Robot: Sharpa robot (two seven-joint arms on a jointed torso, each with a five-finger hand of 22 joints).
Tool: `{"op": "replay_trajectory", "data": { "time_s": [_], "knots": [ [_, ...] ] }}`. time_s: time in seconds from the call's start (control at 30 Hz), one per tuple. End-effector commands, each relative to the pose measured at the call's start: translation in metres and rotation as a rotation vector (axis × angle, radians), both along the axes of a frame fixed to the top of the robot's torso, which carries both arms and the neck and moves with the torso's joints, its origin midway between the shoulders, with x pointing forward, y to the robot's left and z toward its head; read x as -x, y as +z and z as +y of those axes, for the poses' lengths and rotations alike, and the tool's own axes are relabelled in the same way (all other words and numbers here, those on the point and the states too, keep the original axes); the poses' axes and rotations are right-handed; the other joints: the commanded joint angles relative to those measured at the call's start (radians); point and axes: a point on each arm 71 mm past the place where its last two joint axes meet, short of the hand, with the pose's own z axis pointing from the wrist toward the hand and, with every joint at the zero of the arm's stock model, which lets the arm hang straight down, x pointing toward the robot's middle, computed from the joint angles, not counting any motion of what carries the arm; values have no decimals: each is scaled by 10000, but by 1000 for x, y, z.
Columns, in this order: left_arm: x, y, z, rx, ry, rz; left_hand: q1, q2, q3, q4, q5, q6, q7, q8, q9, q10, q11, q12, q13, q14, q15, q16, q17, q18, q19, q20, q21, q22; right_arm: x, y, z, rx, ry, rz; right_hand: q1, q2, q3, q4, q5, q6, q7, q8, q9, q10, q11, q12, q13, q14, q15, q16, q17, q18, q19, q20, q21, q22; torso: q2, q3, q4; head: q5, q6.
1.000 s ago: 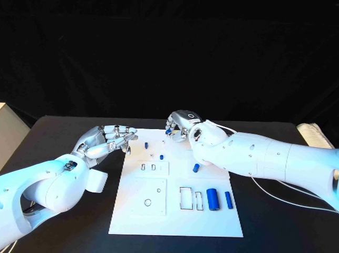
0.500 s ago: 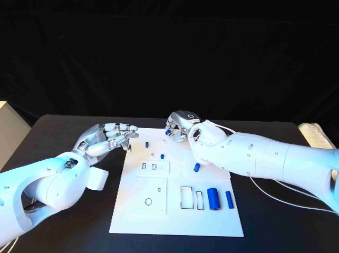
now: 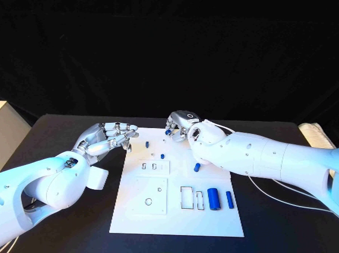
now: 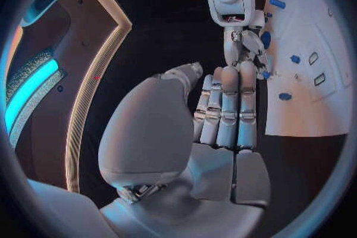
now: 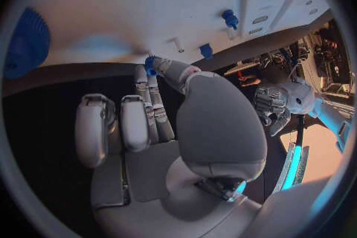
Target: Assemble the parts on the task board
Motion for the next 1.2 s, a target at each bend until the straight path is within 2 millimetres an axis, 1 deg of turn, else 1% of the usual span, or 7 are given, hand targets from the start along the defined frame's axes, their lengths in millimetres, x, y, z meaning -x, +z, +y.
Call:
{"op": "replay_trajectory", "data": {
  "time_s": [0.03, 0.33, 0.53, 0.73, 0.77, 1.0, 1.2],
  "knots": [
    [1, 2, -2, 80, -140, -107, -37, 62, 44, -13, -40, -18, -32, 40, 13, -50, -36, 64, 9, -41, -21, 50, 12, 57, -59, -31, 36, 12, 1, -2, 3, 142, 157, 114, -28, 72, 56, -7, -31, -35, 21, 59, 19, 13, 19, -36, -16, 285, -55, 45, 6, -115, 156, -22, -59, -8, 12, -10, 5, 7, 11],
    [0, 1, -3, 40, -268, 4, -51, 49, 57, -21, -45, -41, -25, 40, 30, -77, -29, 67, 21, -63, -17, 62, 5, 56, -89, -32, 85, 42, 1, -2, 6, 197, 218, 217, -85, 46, 36, 9, -28, -88, 40, 42, 35, -33, 41, -44, -26, 277, -37, 46, -4, -109, 135, -8, -78, -31, -2, -25, 43, 19, -38],
    [0, 1, -4, 22, -307, 42, -51, 49, 57, -21, -45, -41, -25, 40, 30, -77, -29, 67, 21, -63, -17, 62, 5, 56, -89, -32, 85, 42, 1, -3, 6, 311, 186, 363, -155, 11, 12, 33, -72, -177, 69, 8, 52, -118, 71, -52, -43, 264, -12, 37, -38, -105, 116, 13, -90, -40, 12, -27, 36, -6, -51],
    [0, 1, -4, 18, -330, 58, -51, 49, 57, -21, -45, -41, -25, 40, 30, -77, -29, 67, 21, -63, -17, 62, 5, 56, -89, -32, 85, 42, 0, -3, 6, 361, 204, 408, -234, -119, 8, 37, -114, -555, 216, -189, 41, -548, 203, -73, -133, 188, 98, -78, -294, -16, -77, 100, -404, -464, 0, -31, 42, -11, -46],
    [0, 1, -4, 17, -331, 60, -51, 49, 57, -21, -45, -41, -25, 40, 30, -77, -29, 67, 21, -63, -17, 62, 5, 56, -89, -32, 85, 42, 0, -3, 6, 377, 207, 429, -258, -185, -13, 35, -135, -713, 279, -282, 27, -843, 279, -74, -202, 104, 154, -235, -583, 74, -259, 154, -731, -905, 1, -30, 49, -14, -50],
    [0, 1, -4, 0, -324, 82, -66, 44, 58, -16, -50, -56, -21, 36, 34, -96, -23, 64, 23, -77, -11, 62, 2, 54, -104, -31, 99, 52, 0, -3, 6, 365, 243, 420, -255, -270, -243, 23, -160, -1043, 373, -508, -13, -1420, 390, -59, -333, -10, 244, -458, -986, 217, -540, 254, -1290, -1597, 3, -26, 66, -38, -71],
    [-1, 0, -3, -17, -308, 100, -71, 46, 59, -13, -50, -60, -18, 35, 36, -100, -21, 63, 24, -80, -10, 63, 1, 54, -108, -30, 103, 54, 3, 0, 2, 187, 267, 195, -123, -264, -656, -18, -77, -1368, 264, -753, -72, -1739, 338, -32, -391, -51, 208, -580, -1228, 274, -601, 243, -1556, -1878, 2, -19, 71, -29, -68]
  ]
}}
